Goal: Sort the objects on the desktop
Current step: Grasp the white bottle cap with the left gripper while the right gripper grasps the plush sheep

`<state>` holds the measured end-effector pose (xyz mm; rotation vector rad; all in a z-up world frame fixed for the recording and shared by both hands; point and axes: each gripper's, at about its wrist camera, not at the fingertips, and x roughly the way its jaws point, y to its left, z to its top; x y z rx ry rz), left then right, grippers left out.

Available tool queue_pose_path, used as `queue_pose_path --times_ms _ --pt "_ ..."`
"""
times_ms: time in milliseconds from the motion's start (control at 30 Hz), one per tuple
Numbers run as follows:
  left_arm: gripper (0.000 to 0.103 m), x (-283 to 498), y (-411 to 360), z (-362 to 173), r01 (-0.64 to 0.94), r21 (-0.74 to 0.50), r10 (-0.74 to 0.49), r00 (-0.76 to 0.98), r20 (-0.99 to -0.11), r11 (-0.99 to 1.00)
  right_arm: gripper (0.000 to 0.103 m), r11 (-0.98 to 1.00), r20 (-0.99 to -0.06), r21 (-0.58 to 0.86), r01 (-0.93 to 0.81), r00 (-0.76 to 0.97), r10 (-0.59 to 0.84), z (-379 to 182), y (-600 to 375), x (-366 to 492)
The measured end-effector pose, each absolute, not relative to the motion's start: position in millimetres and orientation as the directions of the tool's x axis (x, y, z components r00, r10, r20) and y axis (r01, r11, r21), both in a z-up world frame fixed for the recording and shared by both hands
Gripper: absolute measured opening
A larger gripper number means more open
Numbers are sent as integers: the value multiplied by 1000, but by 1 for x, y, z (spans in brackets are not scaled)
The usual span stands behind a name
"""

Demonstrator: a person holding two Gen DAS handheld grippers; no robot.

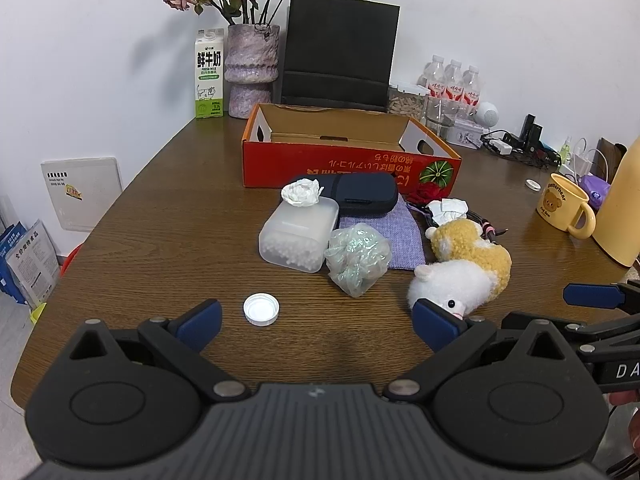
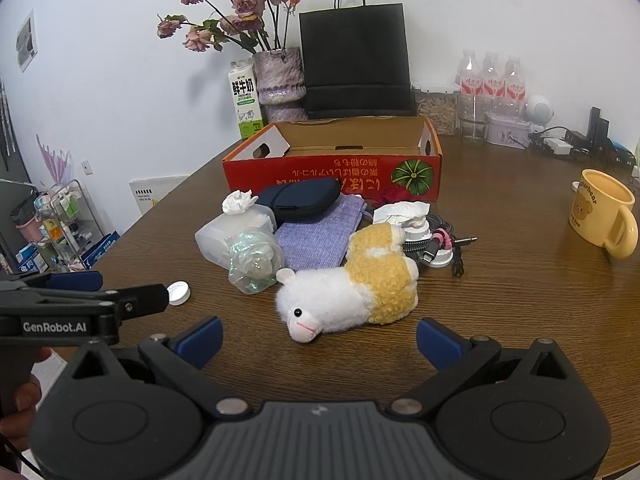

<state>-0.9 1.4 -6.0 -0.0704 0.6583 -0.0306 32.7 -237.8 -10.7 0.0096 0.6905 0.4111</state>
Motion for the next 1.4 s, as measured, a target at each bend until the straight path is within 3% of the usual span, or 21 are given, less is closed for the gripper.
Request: queue_pose_path --times_ms 500,1167,1400 --pt "103 16 8 -19 -17 -72 -34 765 -644 997 103 913 -633 143 -383 673 382 -24 -232 44" --pt "103 56 29 -63 -78 -45 28 748 -663 996 103 921 -616 29 -389 718 323 -67 -212 95" --pt "96 67 33 -71 -87 -44 34 737 -675 995 103 916 -594 1 -401 737 323 -70 -210 106"
